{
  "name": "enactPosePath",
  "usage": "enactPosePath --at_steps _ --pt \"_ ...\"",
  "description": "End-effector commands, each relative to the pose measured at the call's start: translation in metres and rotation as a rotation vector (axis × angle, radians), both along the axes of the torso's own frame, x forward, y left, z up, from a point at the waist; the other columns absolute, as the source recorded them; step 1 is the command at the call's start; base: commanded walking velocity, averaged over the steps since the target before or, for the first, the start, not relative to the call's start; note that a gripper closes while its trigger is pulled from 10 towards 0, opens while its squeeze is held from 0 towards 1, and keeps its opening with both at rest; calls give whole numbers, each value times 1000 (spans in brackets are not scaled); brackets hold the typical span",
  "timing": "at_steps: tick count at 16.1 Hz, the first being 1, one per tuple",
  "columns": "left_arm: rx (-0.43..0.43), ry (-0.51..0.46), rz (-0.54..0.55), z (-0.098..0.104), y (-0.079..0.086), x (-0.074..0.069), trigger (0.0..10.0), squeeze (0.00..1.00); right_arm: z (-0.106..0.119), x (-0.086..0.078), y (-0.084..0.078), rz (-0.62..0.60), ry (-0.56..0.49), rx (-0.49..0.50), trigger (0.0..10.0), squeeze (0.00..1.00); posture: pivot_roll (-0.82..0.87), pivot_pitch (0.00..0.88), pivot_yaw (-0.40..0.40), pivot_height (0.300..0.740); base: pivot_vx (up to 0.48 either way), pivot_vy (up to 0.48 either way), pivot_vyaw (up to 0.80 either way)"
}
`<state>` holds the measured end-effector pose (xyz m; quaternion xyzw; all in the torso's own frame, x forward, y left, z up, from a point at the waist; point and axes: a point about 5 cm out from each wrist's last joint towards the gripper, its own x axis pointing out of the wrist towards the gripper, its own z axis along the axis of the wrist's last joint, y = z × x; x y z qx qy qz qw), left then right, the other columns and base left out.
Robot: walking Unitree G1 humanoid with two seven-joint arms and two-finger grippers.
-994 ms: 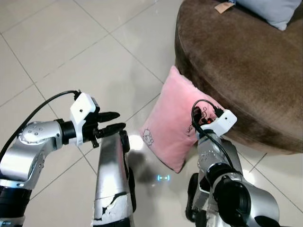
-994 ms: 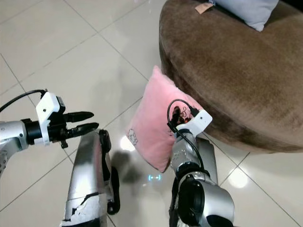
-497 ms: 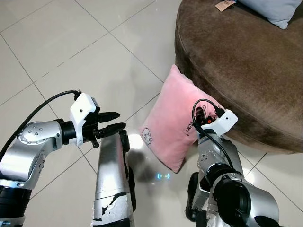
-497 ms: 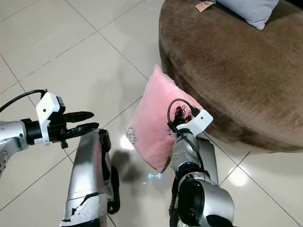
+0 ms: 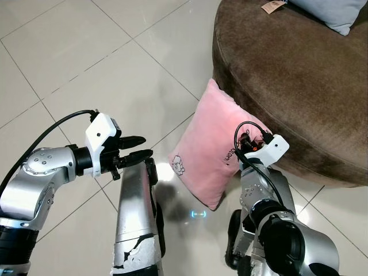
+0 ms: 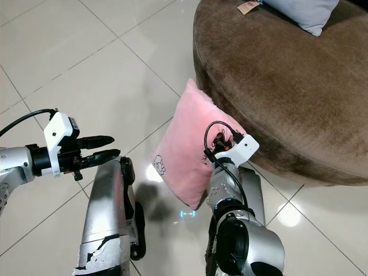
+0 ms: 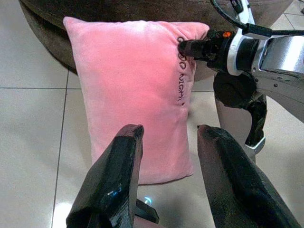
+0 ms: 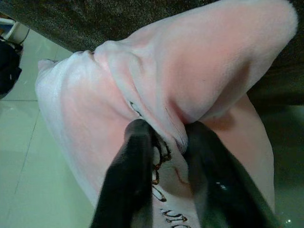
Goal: Move the pillow to the sofa from floor
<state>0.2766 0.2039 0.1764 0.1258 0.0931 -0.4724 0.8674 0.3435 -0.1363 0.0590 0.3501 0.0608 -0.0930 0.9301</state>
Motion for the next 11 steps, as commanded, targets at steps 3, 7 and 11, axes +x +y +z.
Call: enactPosePath --at_steps 3,7,11 --pt "17 23 -16 -3 1 -3 10000 0 -14 -10 3 -4 37 16 0 0 520 378 96 456 0 0 0" --pt "18 28 -16 -5 2 -4 10000 0 -12 -10 6 20 9 14 0 0 499 367 101 456 0 0 0" --pt "-24 69 48 -25 5 -13 10000 0 18 -4 44 161 -244 29 0 0 346 327 71 456 0 0 0"
